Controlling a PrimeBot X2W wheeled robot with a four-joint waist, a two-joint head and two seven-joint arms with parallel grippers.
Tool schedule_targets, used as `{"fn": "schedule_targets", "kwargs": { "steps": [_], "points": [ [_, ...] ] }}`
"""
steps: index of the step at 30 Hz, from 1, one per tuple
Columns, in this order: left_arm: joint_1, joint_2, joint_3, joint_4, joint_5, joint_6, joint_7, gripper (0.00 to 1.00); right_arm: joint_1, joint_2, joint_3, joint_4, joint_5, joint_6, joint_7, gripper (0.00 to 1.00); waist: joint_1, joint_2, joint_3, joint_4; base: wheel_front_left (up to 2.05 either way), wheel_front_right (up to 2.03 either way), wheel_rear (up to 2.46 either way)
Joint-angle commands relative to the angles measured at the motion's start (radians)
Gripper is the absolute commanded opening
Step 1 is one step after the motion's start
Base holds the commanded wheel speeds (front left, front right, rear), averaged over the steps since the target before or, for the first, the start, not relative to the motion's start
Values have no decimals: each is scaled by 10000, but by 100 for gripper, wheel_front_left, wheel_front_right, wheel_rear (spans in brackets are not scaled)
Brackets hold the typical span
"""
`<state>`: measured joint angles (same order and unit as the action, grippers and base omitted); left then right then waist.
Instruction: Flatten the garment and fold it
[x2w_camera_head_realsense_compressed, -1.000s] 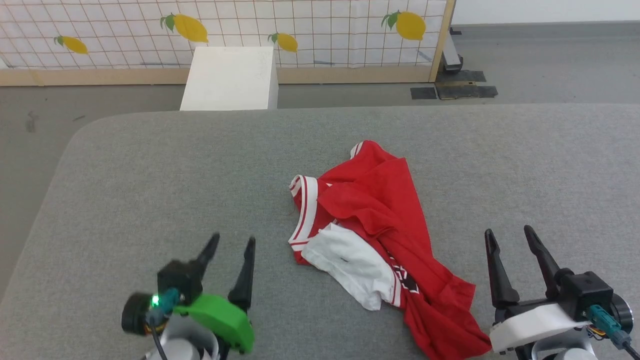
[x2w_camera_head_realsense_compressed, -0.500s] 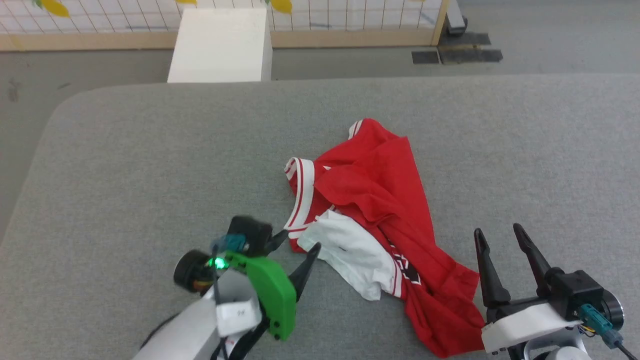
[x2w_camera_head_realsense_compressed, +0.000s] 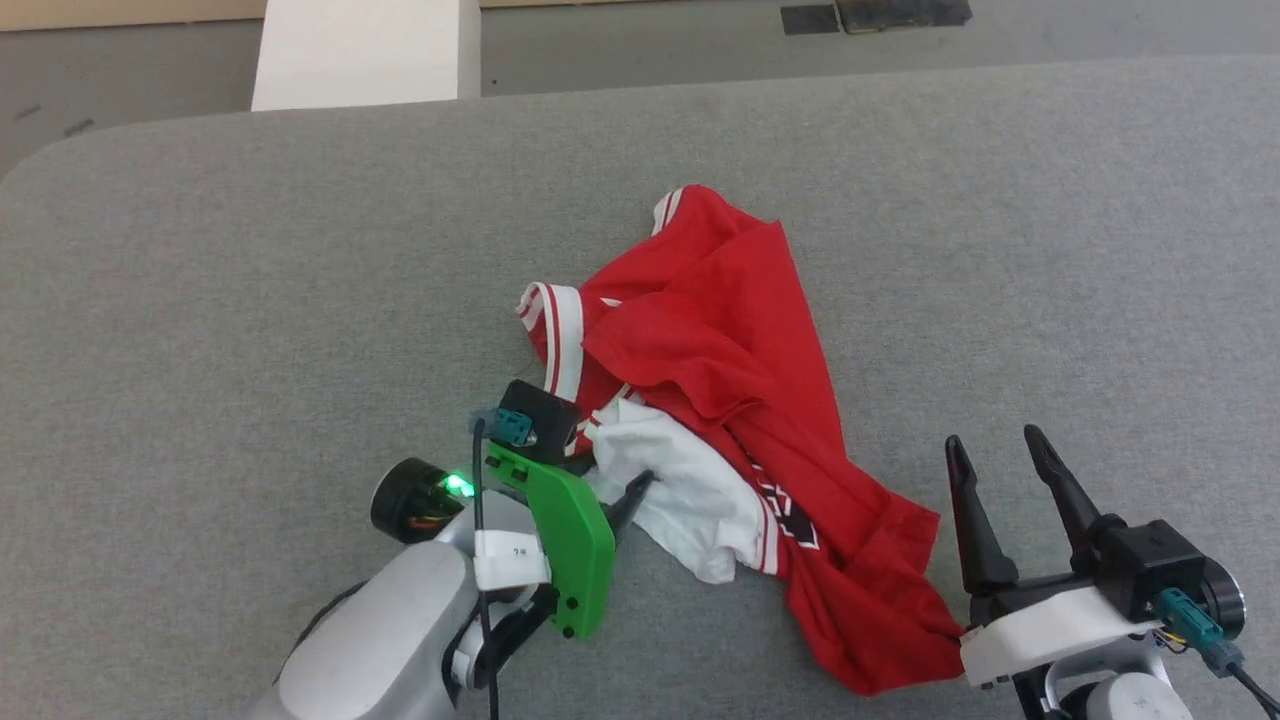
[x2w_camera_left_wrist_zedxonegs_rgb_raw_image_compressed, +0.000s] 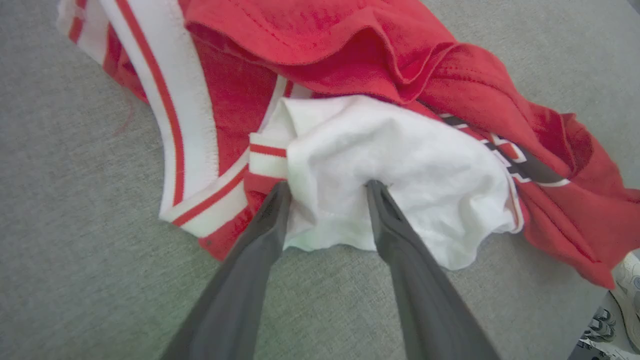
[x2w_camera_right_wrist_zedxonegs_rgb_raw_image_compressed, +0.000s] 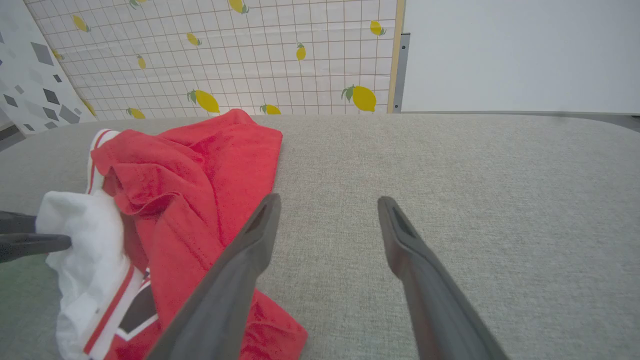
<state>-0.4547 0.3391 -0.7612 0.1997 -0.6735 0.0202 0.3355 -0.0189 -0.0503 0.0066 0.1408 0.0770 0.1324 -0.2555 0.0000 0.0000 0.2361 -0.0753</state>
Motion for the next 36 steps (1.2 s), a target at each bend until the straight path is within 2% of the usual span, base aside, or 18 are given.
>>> {"fn": "schedule_targets", "kwargs": {
  "steps": [1, 6, 10, 14, 20, 24, 27, 28, 29, 31, 35, 36],
  "points": [
    [-154, -44, 20, 69, -120, -74, -107, 0, -131, 1, -24, 53, -37, -17, -42, 100, 0, 0, 30, -14, 0, 0, 0],
    [152, 45, 180, -3, -140, 4, -688, 0, -71, 1, -55, 291, -53, -17, -51, 100, 0, 0, -305, 229, 0, 0, 0],
    [714, 398, 567, -456, -281, 324, -1136, 0, 9, 1, -76, 438, -92, -17, -54, 100, 0, 0, -759, 464, 0, 0, 0],
    [1606, 1316, 1512, -1343, -464, 1156, -1625, 0, 205, 1, -240, 570, -141, -17, -55, 100, 0, 0, -1334, 861, 0, 0, 0],
    [2657, 2341, 2791, -1917, -726, 2315, -1993, 0, 301, 1, -255, 693, -161, -17, -30, 100, 0, 0, -1599, 1241, 0, 0, 0],
    [3250, 2518, 3370, -1877, -1024, 2899, -2140, 0, 254, 1, -239, 748, -136, -17, 18, 100, 0, 0, -1548, 1357, 0, 0, 0],
    [3519, 2407, 3547, -1486, -1127, 3208, -2286, 0, 205, 1, -241, 808, -128, -17, 42, 100, 0, 0, -1467, 1389, 0, 0, 0],
    [3578, 2336, 3543, -1289, -1127, 3280, -2339, 24, 182, 1, -233, 840, -121, -17, 51, 100, 0, 0, -1442, 1387, 0, 0, 0],
    [3601, 2271, 3536, -1127, -1102, 3347, -2405, 99, 167, 1, -227, 861, -121, -17, 53, 100, 0, 0, -1430, 1383, 0, 0, 0],
    [3582, 2082, 3531, -853, -1062, 3409, -2639, 100, 150, 1, -227, 905, -116, -17, 56, 100, 0, 0, -1428, 1377, 0, 0, 0],
    [3325, 1753, 3561, -752, -781, 3172, -3717, 100, 172, 1, -351, 916, -146, -17, 91, 100, 0, 0, -1549, 1453, 0, 0, 0],
    [3101, 1672, 3461, -789, -222, 2823, -4951, 100, 167, 1, -404, 823, -282, -17, 169, 100, 0, 0, -1686, 1560, 0, 0, 0]
  ]
}}
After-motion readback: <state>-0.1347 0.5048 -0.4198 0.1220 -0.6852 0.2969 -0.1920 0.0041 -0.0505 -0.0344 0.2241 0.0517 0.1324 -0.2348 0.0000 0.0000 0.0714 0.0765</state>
